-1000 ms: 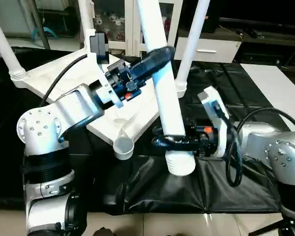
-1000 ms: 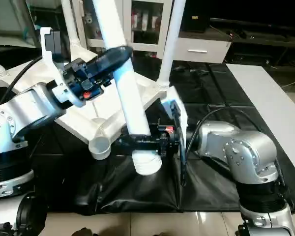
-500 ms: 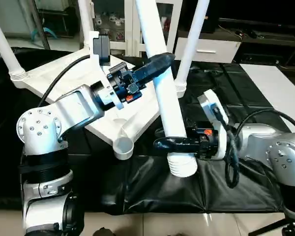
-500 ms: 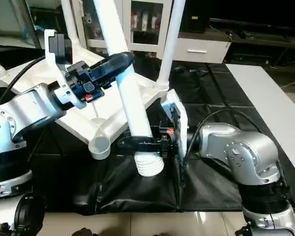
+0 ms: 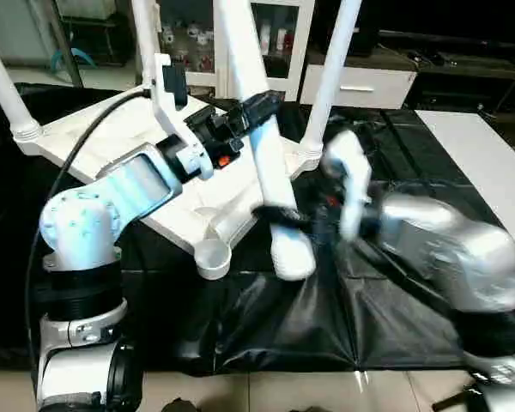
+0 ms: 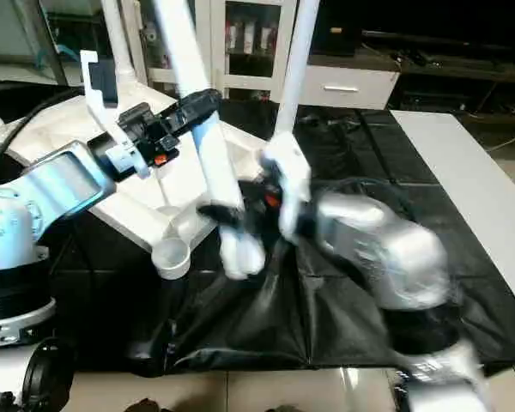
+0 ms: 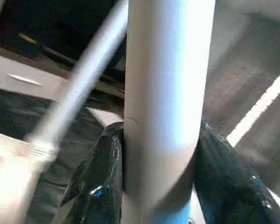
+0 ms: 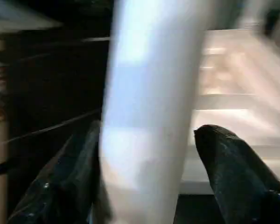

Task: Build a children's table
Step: Pick table leg

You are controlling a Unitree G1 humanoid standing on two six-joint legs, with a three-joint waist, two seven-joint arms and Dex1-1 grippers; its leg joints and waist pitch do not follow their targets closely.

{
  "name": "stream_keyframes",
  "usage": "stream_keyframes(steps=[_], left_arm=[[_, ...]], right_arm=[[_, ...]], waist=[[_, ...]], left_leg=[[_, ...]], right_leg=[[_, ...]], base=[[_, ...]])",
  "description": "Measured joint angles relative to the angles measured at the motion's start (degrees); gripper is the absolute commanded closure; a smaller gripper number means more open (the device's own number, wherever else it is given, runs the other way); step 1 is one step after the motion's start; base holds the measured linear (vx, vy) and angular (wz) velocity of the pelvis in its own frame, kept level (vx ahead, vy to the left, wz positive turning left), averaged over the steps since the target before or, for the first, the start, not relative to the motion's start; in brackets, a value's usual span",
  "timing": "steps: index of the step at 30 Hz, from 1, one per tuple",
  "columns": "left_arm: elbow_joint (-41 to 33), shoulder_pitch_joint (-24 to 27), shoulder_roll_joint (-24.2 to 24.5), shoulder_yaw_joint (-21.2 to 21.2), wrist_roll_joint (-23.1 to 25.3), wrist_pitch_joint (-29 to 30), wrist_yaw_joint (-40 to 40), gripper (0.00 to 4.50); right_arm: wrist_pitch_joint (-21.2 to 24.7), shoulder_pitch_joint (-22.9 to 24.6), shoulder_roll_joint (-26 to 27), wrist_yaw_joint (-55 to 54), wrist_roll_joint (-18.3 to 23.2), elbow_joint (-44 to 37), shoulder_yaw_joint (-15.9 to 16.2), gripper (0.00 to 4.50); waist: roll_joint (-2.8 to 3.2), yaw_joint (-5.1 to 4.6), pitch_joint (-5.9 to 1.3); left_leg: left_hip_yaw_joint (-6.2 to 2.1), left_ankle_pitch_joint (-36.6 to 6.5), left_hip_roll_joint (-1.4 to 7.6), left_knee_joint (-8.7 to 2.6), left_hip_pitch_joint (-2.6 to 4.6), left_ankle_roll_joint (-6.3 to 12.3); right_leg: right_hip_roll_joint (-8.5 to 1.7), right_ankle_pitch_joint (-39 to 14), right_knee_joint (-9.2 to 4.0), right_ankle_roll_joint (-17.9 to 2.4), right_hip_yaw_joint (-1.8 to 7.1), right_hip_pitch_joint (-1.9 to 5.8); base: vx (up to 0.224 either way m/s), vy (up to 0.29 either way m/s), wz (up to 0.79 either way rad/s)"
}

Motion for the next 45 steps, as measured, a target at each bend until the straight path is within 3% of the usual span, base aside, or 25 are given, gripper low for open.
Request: stream_keyframes(steps=[7, 12, 20, 25, 32, 33, 34, 37, 42, 45], left_arm=[[-1.2, -0.2, -2.1, -7.3, 12.6, -7.4, 3.5, 2.73], [-1.2, -0.3, -2.2, -11.3, 18.4, -10.1, 5.3, 2.73], [-1.2, -0.1, -2.7, -11.9, 23.0, -12.5, 6.3, 2.73], [-1.2, -0.1, -2.7, -12.0, 23.7, -13.5, 6.2, 2.73], [-1.3, -0.1, -2.8, -12.2, 24.5, -14.3, 6.3, 2.73], [-1.3, -0.1, -2.8, -12.2, 24.5, -14.3, 6.3, 2.73], [-1.3, -0.1, -2.8, -12.1, 24.5, -14.3, 6.2, 2.18], [-1.2, -0.1, -2.5, -10.9, 23.8, -13.8, 5.3, 2.05], [-1.2, 0.6, -2.1, -3.3, 9.2, -5.9, -2.8, 1.61], [-1.3, 1.5, -0.7, -1.5, 1.3, -0.8, -7.1, 1.26]], right_arm=[[-4.6, -4.8, 10.4, -16.2, -9.8, 11.7, 2.6, 1.16], [-8.2, -6.1, 12.8, -20.7, -14.1, 16.4, 4.5, 1.42], [-11.4, -6.7, 14.9, -21.5, -16.8, 18.8, 5.7, 2.02], [-12.0, -6.9, 15.0, -21.7, -16.9, 18.8, 5.8, 2.51], [-13.2, -6.9, 14.3, -18.5, -16.3, 18.8, 5.5, 2.64], [-13.2, -6.8, 14.1, -17.7, -16.0, 18.8, 5.3, 2.64], [-13.2, -6.8, 13.8, -16.7, -15.9, 18.7, 5.2, 2.65], [-13.2, -6.3, 12.5, -11.7, -13.3, 17.7, 4.9, 2.65], [-11.8, -3.9, 5.4, 3.5, -6.3, 11.3, 4.9, 2.65], [-10.3, -1.7, 2.6, 9.4, -2.0, 7.6, 4.6, 2.66]], waist=[[0.0, -0.12, 0.0], [0.01, -0.52, 0.01], [-0.06, -1.73, 0.02], [-0.04, -1.91, 0.03], [-0.04, -1.94, 0.03], [-0.04, -1.95, 0.03], [0.0, -1.94, 0.04], [0.0, -1.95, 0.05], [0.01, -1.45, 0.06], [0.01, -1.28, 0.06]], left_leg=[[0.0, 0.0, 0.02, -0.01, -0.06, -0.01], [0.0, 0.0, 0.02, -0.04, -0.07, -0.02], [0.0, 0.0, 0.02, -0.04, -0.07, -0.02], [0.0, 0.0, 0.02, -0.04, -0.07, -0.02], [0.0, 0.0, 0.02, -0.04, -0.06, -0.02], [0.0, 0.0, 0.02, -0.04, -0.06, -0.02], [0.0, 0.0, 0.02, -0.03, -0.05, -0.02], [0.0, 0.0, 0.02, -0.03, -0.06, -0.02], [0.01, 0.0, 0.01, -0.02, -0.06, 0.01], [0.02, 0.0, 0.02, -0.02, -0.03, 0.02]], right_leg=[[-0.02, 0.0, 0.01, 0.0, -0.01, -0.16], [-0.01, -0.1, 0.01, 0.1, 0.0, -0.18], [-0.01, -0.1, 0.03, 0.1, 0.01, -0.19], [0.0, -0.1, 0.03, 0.1, 0.01, -0.19], [0.0, -0.1, 0.05, 0.1, 0.02, -0.19], [0.0, -0.1, 0.05, 0.1, 0.02, -0.19], [0.0, -0.1, 0.05, 0.1, 0.02, -0.19], [0.0, 0.0, 0.05, 0.0, 0.02, -0.18], [0.0, 0.1, 0.02, -0.3, 0.03, -0.18], [0.0, 0.1, 0.05, -0.3, 0.03, -0.16]], base=[[0.0, 0.0, 0.0], [0.0, 0.0, 0.0], [0.0, 0.0, 0.0], [0.0, 0.0, 0.0], [0.0, 0.0, 0.0], [0.0, 0.0, 0.0], [0.0, 0.0, 0.0], [0.0, 0.0, 0.0], [0.0, 0.0, 0.0], [0.0, 0.0, 0.0]])
